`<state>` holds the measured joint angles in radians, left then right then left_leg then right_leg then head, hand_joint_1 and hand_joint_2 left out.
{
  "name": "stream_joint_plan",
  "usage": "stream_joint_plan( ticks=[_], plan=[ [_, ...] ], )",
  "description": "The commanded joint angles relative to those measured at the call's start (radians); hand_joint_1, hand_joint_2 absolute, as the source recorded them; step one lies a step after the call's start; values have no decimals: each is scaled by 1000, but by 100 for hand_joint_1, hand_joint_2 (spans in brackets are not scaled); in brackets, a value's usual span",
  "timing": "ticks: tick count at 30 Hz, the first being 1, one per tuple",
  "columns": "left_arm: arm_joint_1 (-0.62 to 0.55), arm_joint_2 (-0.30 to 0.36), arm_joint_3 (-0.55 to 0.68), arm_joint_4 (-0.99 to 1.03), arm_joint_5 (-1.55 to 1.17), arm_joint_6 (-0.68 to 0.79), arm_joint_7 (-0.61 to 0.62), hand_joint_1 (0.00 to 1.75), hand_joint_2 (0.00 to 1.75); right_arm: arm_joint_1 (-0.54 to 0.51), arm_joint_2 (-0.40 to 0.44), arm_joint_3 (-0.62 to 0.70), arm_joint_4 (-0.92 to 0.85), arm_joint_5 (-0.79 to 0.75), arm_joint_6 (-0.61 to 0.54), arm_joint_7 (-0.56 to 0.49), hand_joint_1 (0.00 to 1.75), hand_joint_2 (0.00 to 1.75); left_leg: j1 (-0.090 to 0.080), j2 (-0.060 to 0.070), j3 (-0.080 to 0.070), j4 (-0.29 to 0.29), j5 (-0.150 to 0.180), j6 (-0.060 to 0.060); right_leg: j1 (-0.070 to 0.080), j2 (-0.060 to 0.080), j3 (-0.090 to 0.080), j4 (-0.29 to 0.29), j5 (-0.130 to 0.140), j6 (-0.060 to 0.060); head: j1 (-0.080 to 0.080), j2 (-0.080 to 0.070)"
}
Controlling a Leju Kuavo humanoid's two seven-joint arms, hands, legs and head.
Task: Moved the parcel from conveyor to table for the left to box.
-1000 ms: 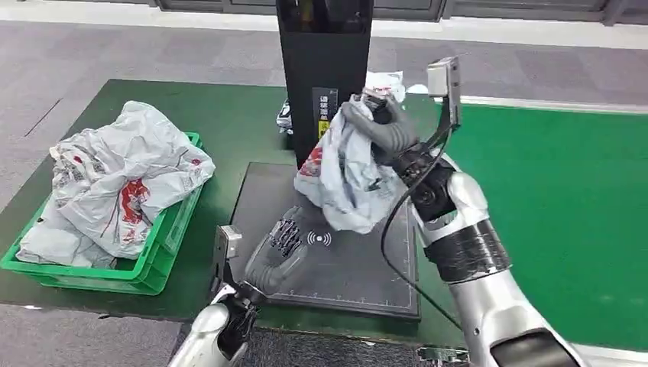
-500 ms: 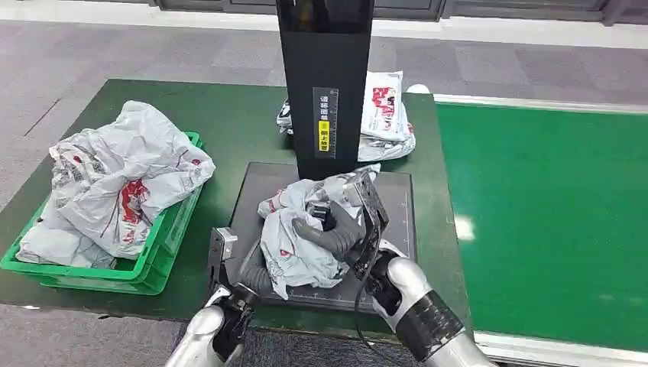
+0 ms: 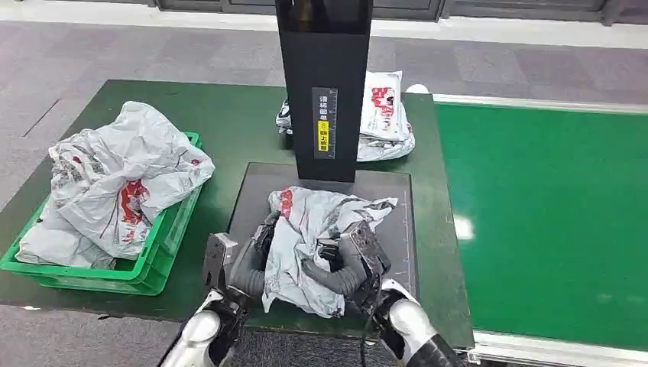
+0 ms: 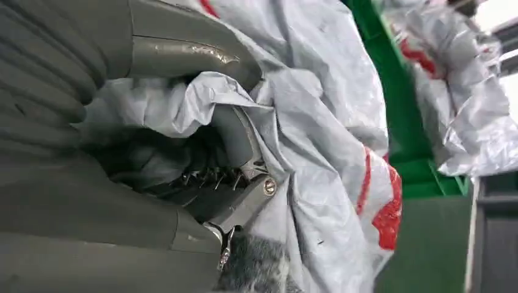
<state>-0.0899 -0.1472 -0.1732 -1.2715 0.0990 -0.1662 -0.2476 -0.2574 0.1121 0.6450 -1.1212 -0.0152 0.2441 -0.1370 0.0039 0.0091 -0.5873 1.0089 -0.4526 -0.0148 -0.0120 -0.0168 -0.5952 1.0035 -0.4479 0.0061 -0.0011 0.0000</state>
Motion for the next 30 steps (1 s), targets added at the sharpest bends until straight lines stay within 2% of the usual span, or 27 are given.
stream_joint_plan(
  ticks=[1, 5, 16, 19, 23, 26, 29, 30],
  plan=[
    [2, 4, -7, -31, -188, 121, 4, 175, 175, 94, -81, -180, -221, 47, -25, -18, 0, 175, 0, -3, 0, -1, 0, 0, 0, -2, 1, -1, 0, 0, 0, 0],
    [4, -17, -4, -56, -248, 130, 20, 175, 175, 122, -67, -258, -304, 66, -20, -20, 0, 175, -1, -2, 0, 0, 0, 0, -1, -1, 1, -1, 0, 0, 0, 0],
    [22, -27, -1, -76, -304, 103, 26, 175, 175, 183, -48, -350, -380, 146, -16, -7, 0, 175, 0, -1, 1, -1, 0, 1, 0, 0, 2, -2, 0, 0, 0, 0],
    [33, -27, -13, -88, -324, 95, 27, 175, 175, 212, -60, -375, -447, 188, -23, -19, 0, 175, 1, -1, 5, -3, 0, 1, 1, 2, 6, -5, 0, 0, 0, 0],
    [36, -27, -15, -90, -326, 93, 26, 175, 175, 219, -65, -384, -470, 190, -20, -16, 0, 175, -1, -2, 1, 0, 0, 1, -1, 0, 1, -1, 0, 0, 0, 0],
    [47, -22, -19, -102, -336, 94, 27, 175, 175, 254, -74, -423, -558, 244, -60, -39, 0, 175, 0, 0, 1, -1, 0, 0, -1, 1, 1, -1, 0, 0, 0, 0],
    [53, -22, -16, -106, -337, 95, 27, 175, 175, 275, -82, -445, -600, 240, -48, -32, 0, 175, 0, -3, 1, 0, 0, 1, 0, -1, 2, -2, -1, 0, 0, 0],
    [57, -24, -9, -111, -338, 96, 27, 175, 175, 281, -83, -456, -620, 289, -77, -41, 0, 175, -1, -2, 1, 0, 0, 1, -1, -1, 1, -1, 0, 0, 0, 0]
  ],
)
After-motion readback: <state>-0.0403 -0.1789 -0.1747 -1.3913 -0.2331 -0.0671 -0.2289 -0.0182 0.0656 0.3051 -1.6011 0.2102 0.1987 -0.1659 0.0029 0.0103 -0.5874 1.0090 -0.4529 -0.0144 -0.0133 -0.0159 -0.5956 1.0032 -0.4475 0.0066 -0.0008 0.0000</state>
